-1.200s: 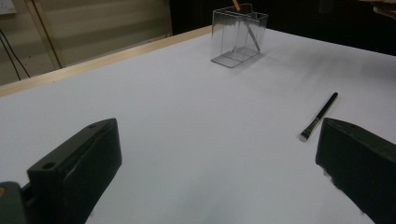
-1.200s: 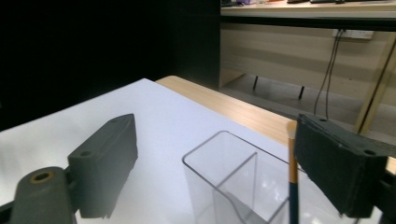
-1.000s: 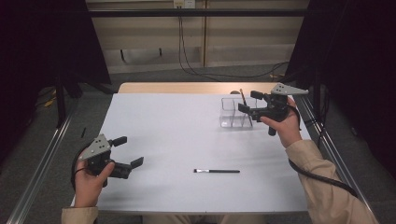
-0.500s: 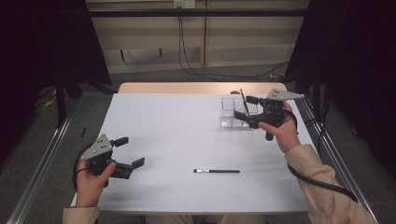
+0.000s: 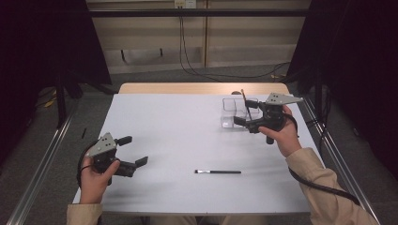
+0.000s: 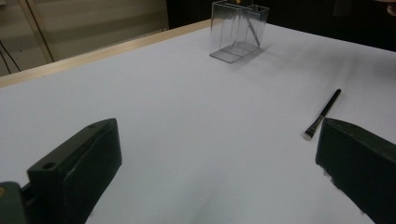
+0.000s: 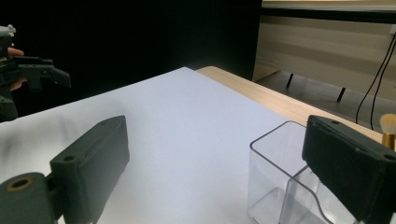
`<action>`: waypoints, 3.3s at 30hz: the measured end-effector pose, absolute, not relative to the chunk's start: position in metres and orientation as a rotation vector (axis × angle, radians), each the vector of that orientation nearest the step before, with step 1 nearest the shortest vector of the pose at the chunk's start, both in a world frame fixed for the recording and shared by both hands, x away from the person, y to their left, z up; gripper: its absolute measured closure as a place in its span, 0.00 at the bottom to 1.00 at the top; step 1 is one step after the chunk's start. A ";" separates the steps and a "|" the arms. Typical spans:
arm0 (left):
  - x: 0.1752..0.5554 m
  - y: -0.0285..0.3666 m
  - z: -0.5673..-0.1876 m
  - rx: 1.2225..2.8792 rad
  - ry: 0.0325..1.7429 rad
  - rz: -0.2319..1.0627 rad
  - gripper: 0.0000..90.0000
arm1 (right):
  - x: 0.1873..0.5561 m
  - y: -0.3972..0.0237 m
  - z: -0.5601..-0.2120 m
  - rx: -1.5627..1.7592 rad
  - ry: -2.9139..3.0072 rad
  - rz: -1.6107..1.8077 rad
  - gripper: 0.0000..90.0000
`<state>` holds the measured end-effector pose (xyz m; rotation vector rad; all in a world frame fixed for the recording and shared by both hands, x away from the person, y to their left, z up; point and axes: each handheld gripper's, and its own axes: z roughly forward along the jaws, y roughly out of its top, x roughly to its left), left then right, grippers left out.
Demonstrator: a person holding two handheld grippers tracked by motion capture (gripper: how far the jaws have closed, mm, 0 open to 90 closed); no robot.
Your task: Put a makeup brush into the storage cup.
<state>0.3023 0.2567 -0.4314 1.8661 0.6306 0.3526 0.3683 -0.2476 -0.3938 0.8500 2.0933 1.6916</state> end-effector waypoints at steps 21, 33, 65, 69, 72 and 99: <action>0.299 0.250 -0.431 1.878 0.609 0.346 0.00 | 0.351 -0.235 -0.394 0.785 2.134 1.713 0.09; 0.298 0.247 -0.431 1.880 0.604 0.344 0.00 | 0.342 -0.229 -0.400 0.778 2.156 1.751 0.09; 0.298 0.247 -0.428 1.883 0.599 0.353 0.00 | 0.329 -0.197 -0.418 0.687 2.323 1.724 0.10; 0.298 0.247 -0.428 1.885 0.597 0.357 0.00 | 0.329 -0.195 -0.421 0.670 2.366 1.694 0.10; 0.298 0.247 -0.428 1.883 0.600 0.351 0.00 | 0.328 -0.193 -0.422 0.660 2.393 1.677 0.10; 0.298 0.248 -0.429 1.877 0.602 0.343 0.00 | 0.327 -0.168 -0.434 0.578 2.693 1.439 0.12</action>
